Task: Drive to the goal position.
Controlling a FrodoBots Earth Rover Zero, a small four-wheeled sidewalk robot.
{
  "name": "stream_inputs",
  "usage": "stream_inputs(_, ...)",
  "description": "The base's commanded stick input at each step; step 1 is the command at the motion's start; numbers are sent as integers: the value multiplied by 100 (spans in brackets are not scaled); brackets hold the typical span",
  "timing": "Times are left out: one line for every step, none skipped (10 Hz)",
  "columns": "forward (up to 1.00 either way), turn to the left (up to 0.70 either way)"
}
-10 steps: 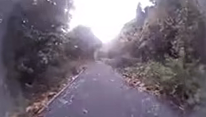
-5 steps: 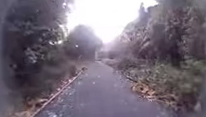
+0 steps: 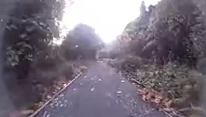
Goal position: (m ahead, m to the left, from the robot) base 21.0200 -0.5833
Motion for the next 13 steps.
stream_inputs(85, 0)
stream_inputs(85, 0)
stream_inputs(85, 0)
stream_inputs(85, 0)
stream_inputs(85, 0)
stream_inputs(85, 0)
stream_inputs(85, 0)
stream_inputs(85, 0)
stream_inputs(85, 0)
stream_inputs(85, 0)
stream_inputs(85, 0)
stream_inputs(85, 0)
stream_inputs(85, 0)
